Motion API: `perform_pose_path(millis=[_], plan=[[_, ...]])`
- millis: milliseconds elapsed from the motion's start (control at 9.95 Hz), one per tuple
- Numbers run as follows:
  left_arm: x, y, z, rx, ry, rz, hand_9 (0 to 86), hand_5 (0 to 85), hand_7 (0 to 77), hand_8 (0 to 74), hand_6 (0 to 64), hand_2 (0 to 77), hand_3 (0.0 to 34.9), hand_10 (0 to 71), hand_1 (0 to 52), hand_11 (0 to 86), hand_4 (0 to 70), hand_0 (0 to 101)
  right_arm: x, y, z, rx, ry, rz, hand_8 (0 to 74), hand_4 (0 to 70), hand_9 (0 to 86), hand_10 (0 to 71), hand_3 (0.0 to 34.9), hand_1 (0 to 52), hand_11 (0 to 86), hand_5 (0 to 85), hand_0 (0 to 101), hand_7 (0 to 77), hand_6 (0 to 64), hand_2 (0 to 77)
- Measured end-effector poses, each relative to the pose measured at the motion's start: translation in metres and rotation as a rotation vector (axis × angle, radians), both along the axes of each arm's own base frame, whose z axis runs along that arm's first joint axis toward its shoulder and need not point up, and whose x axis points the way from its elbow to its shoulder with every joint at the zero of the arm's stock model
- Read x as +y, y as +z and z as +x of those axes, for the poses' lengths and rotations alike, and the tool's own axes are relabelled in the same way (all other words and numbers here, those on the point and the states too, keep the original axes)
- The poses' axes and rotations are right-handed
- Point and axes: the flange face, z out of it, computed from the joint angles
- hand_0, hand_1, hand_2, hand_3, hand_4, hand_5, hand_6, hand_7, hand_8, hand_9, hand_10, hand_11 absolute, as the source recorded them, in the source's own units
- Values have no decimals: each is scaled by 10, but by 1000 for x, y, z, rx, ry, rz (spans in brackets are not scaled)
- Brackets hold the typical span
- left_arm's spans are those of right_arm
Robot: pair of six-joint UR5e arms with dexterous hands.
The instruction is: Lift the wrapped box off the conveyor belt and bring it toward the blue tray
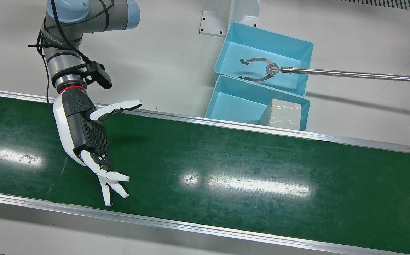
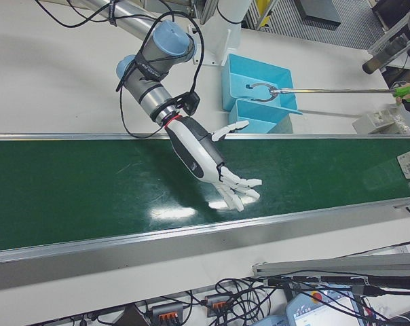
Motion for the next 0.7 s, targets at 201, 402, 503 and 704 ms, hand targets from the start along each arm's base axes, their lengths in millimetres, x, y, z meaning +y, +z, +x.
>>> perform_pose_path(millis=[201, 402, 503, 704], plan=[[0, 0, 0, 0, 0, 0, 0, 11, 5, 5, 5, 11, 0, 5, 0, 5, 0, 0, 0, -1, 4, 2, 13, 0, 5, 136, 27, 0, 0, 153, 5, 224, 476, 60, 60, 120], [0, 0, 0, 0, 0, 0, 0, 11, 5, 5, 5, 11, 0, 5, 0, 5, 0, 0, 0, 1, 5, 2, 24, -6, 5, 120, 27, 0, 0, 153, 5, 224, 476, 55, 33, 120], [0, 0, 0, 0, 0, 0, 5, 11, 5, 5, 5, 5, 0, 0, 0, 5, 0, 0, -1, 3, 6, 4, 26, -10, 5, 120, 27, 0, 0, 147, 5, 224, 476, 55, 49, 114], [0, 0, 0, 0, 0, 0, 5, 11, 5, 5, 5, 11, 0, 5, 0, 5, 0, 0, -1, 6, 6, 6, 27, -15, 5, 120, 27, 0, 0, 142, 5, 224, 476, 55, 49, 109]])
